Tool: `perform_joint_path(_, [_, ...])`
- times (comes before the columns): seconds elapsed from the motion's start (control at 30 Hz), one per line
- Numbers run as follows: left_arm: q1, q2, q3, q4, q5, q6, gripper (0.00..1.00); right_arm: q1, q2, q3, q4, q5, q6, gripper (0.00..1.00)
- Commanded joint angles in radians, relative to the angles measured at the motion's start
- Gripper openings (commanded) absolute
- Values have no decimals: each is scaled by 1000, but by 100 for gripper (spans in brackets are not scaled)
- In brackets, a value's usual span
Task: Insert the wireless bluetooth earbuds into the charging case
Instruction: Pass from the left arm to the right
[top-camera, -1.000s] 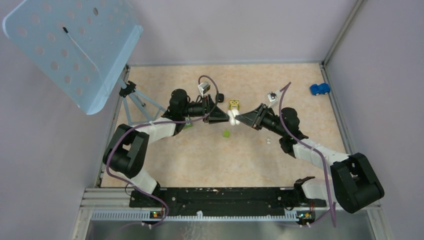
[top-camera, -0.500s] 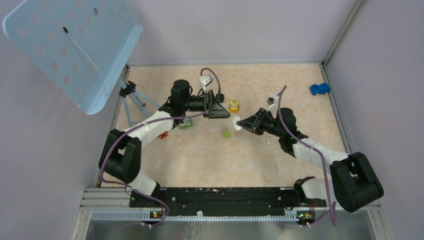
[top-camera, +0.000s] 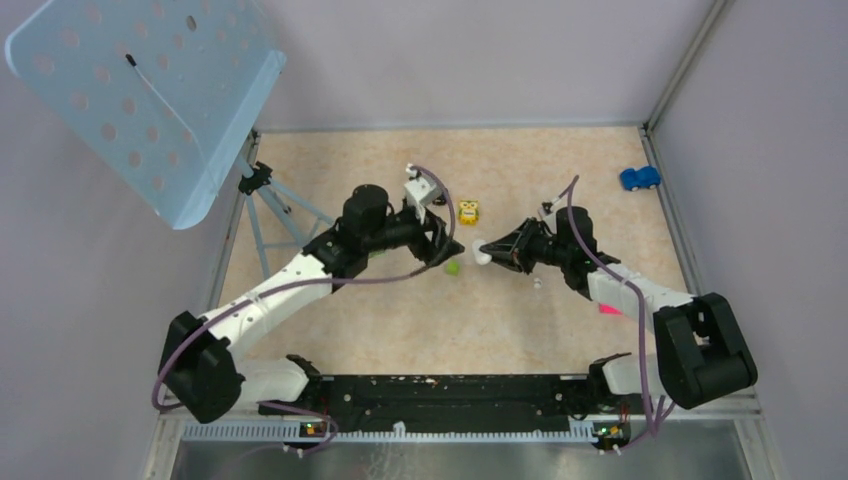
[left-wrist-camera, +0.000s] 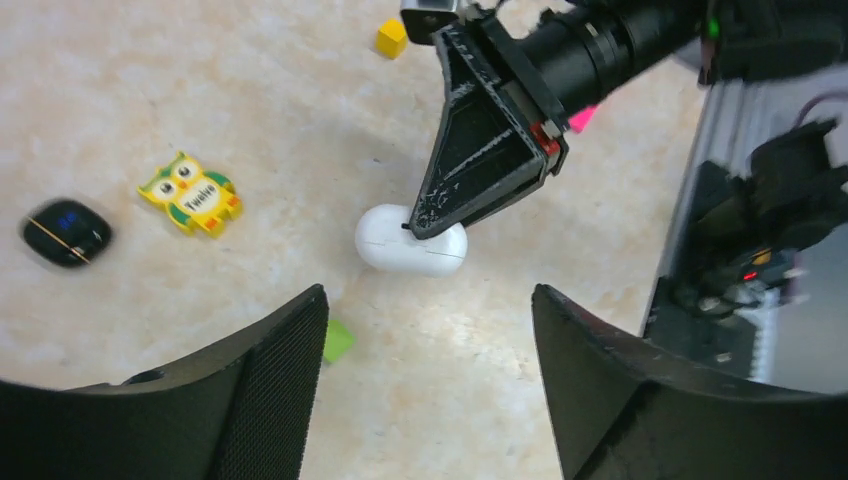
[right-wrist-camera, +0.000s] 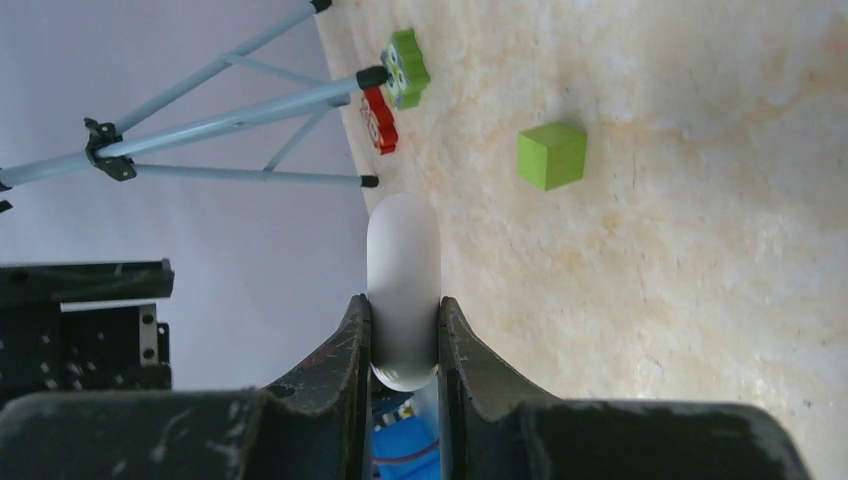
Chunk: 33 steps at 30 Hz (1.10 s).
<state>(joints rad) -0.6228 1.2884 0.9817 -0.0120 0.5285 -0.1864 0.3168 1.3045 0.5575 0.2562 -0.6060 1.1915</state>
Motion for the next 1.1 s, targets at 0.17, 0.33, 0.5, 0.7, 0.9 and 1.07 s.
perform_joint_path(0.17, [-253, -119, -220, 254, -294, 662, 91, -21, -31, 99, -226, -75, 56, 0])
perform_joint_path(0.33, [-358, -105, -280, 333, -411, 835, 91, -31, -37, 109, -187, -144, 83, 0])
perform_joint_path(0.5, [-410, -50, -324, 458, -517, 920, 89, -30, -32, 111, -151, -161, 107, 0])
perform_joint_path(0.7, [-424, 70, -314, 532, -608, 947, 83, -31, -24, 115, -139, -181, 132, 0])
perform_joint_path(0.9, [-423, 120, -303, 571, -656, 895, 77, -33, -28, 98, -103, -192, 158, 0])
perform_joint_path(1.07, [-422, 147, -290, 555, -637, 876, 65, -32, -10, 75, -58, -204, 178, 0])
